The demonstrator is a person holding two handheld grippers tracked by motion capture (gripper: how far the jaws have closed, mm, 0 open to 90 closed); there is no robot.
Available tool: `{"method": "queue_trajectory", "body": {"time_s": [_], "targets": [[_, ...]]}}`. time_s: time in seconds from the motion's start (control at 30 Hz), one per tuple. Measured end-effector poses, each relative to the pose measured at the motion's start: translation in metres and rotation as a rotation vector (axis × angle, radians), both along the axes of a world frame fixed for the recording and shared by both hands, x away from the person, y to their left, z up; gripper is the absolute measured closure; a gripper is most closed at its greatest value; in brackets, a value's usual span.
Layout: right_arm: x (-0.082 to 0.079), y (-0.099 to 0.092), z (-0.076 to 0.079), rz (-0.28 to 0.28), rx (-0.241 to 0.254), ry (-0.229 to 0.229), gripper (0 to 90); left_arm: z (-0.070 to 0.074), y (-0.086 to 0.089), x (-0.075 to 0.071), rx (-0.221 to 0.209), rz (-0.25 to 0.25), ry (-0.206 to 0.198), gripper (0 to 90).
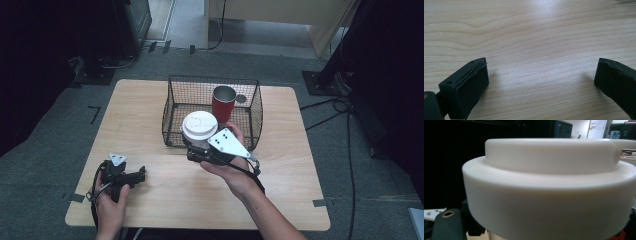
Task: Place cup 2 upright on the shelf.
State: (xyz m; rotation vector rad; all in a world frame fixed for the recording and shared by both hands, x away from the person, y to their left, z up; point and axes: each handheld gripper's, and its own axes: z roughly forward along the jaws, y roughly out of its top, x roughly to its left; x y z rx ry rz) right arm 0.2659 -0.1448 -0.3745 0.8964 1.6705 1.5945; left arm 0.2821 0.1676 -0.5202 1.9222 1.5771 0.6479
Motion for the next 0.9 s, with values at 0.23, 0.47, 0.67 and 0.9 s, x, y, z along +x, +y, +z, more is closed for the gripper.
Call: {"method": "queue_trajectory", "body": {"time_s": [0.23, 0.47, 0.67, 0.9], "targets": [[0.015, 0.001, 0.008, -0.028, 0.028, 0.003, 15.6, 0.000, 0.000, 0.000, 0.001, -0.001, 0.001, 0.0], [0.031, 0.004, 0.011, -0.054, 0.023, -0.002, 15.5, 0.000, 0.000, 0.000, 0.000, 0.000, 0.000, 0.0], [0.042, 0.009, 0.013, -0.063, 0.015, 0.005, 15.5, 0.000, 0.000, 0.000, -0.002, 0.002, -0.002, 0.0], [0.056, 0.013, 0.015, -0.079, 0.021, 0.001, 15.6, 0.000, 0.000, 0.000, -0.001, 0.000, 0.000, 0.0]]}}
